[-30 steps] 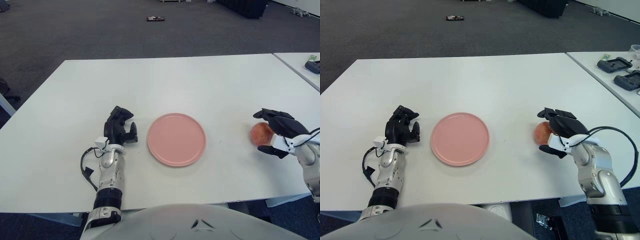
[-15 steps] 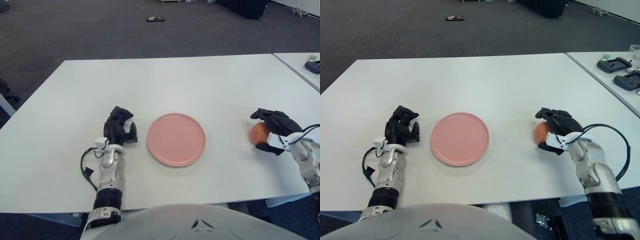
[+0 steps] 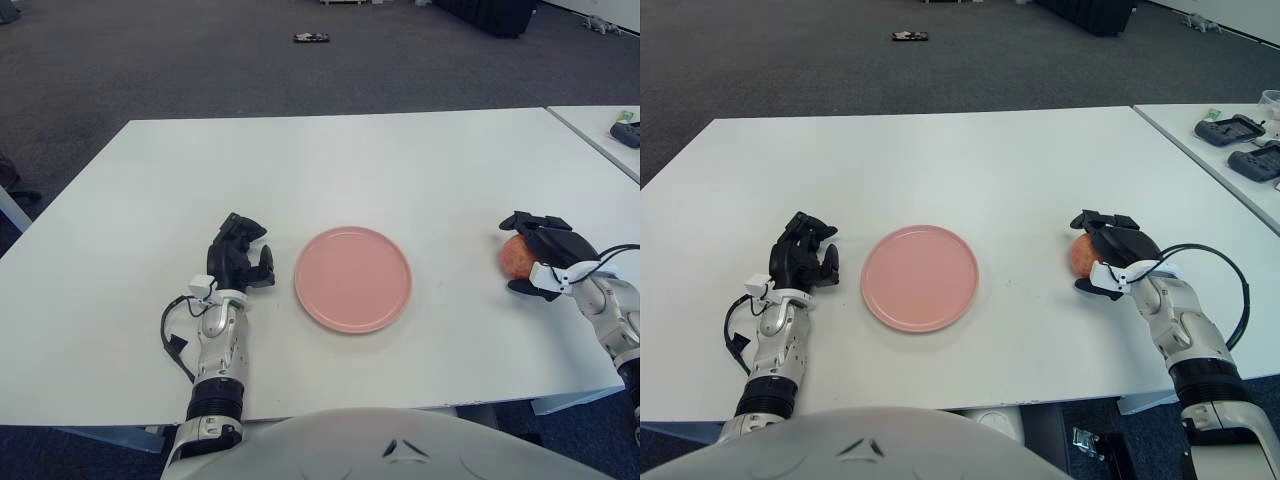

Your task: Put the apple into the plate.

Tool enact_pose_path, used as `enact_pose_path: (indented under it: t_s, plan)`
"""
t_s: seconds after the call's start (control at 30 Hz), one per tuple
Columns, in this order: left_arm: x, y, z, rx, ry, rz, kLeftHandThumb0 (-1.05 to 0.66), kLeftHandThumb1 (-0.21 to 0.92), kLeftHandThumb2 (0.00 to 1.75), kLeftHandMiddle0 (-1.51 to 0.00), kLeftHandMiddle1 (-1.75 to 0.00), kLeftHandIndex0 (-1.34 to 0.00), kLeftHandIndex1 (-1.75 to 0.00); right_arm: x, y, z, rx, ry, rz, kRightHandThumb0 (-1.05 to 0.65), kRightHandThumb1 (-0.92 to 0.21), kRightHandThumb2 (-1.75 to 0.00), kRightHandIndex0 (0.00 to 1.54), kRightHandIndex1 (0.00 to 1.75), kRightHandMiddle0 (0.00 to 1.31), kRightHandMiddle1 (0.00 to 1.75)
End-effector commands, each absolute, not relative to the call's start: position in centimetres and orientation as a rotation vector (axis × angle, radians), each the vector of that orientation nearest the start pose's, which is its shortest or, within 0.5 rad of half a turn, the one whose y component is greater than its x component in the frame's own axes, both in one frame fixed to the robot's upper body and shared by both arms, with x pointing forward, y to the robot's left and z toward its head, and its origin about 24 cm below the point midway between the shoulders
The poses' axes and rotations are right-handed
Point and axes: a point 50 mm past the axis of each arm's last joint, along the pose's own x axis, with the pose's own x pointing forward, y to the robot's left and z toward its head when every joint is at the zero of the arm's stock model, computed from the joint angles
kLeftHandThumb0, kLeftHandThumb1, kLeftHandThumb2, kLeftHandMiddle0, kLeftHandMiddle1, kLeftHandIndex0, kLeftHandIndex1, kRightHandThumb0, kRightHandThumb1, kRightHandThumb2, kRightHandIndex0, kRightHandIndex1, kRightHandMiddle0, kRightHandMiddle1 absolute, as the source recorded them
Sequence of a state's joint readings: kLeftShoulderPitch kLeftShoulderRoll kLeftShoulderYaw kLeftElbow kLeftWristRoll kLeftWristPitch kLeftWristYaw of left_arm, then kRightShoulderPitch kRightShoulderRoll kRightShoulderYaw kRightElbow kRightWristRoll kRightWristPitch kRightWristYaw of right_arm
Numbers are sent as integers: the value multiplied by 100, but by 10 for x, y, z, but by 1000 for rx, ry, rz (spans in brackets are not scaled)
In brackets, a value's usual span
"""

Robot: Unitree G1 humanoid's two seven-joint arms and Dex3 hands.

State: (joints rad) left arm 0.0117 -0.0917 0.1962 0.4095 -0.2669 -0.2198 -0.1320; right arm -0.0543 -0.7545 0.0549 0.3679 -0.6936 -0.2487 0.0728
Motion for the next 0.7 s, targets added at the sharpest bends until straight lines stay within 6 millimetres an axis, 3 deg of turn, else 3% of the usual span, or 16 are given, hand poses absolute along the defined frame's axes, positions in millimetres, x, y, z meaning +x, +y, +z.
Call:
enact_pose_path:
  t_s: [0.0, 0.33, 0.67]
  plan:
    - [211, 169, -57, -396, 272, 178, -1, -8, 175, -94, -175, -71, -165, 246, -298, 34, -1422, 225, 322, -63, -23, -110, 0, 41, 0, 99]
    - [210, 169, -57, -401, 271, 187, -1, -8, 175, -94, -175, -71, -165, 243, -295, 35, -1471, 231, 431, -62, -21, -111, 0, 41, 0, 99]
    - [210, 169, -57, -420, 267, 202, -1, -8, 175, -94, -175, -71, -165, 241, -293, 38, -1508, 249, 515, -55, -18, -116, 0, 56, 0, 112]
